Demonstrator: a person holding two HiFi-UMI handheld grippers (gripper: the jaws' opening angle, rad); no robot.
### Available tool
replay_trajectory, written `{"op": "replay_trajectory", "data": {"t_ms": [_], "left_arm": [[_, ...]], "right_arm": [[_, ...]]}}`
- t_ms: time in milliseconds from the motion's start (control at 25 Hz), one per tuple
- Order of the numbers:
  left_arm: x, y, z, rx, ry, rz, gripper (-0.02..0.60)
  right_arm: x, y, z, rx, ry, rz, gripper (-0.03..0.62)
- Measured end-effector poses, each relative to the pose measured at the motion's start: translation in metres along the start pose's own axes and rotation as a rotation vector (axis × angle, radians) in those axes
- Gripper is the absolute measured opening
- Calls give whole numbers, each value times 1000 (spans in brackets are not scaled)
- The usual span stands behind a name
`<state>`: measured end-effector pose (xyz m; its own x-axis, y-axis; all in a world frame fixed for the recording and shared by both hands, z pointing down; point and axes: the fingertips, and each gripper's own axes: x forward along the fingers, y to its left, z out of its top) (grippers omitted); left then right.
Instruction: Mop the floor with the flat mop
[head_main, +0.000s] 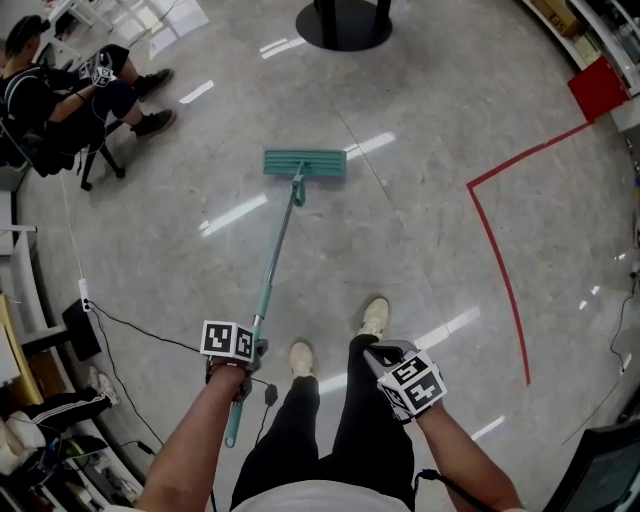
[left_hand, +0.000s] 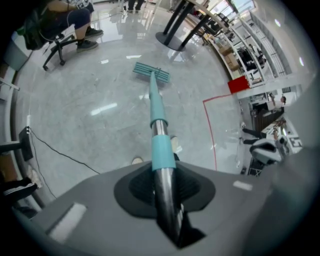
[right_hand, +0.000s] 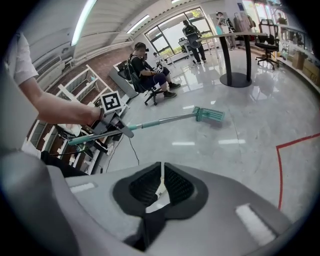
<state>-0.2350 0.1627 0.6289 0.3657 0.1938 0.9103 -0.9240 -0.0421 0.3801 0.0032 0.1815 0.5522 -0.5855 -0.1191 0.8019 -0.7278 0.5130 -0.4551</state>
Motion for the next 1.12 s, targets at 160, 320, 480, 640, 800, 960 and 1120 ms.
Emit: {"op": "replay_trajectory", "data": {"t_ms": [160,320,480,640,800,960,1120], "left_arm": [[1,17,-56,-22,41,-3,86],[0,32,-99,-39,66,9,84],[5,35,-129,-62,82,4,84],[15,36,-126,-68,87,5,86],[32,31,-111,-81,90,-7,84],[38,24,-100,-72,93,-9,86],[47,20,-109,-72,77,-2,86]], "right_arm": [[13,17,8,-37,9,15,21],[27,33,14,-64,20,32,21],[31,42,15,-80,35,43,21],[33,40,17,-89,39,40,21],[30,36,13,-86,59,40,21],[23,32,11,-79,58,42,21],[9,22,-4,-61,65,30,21]]}}
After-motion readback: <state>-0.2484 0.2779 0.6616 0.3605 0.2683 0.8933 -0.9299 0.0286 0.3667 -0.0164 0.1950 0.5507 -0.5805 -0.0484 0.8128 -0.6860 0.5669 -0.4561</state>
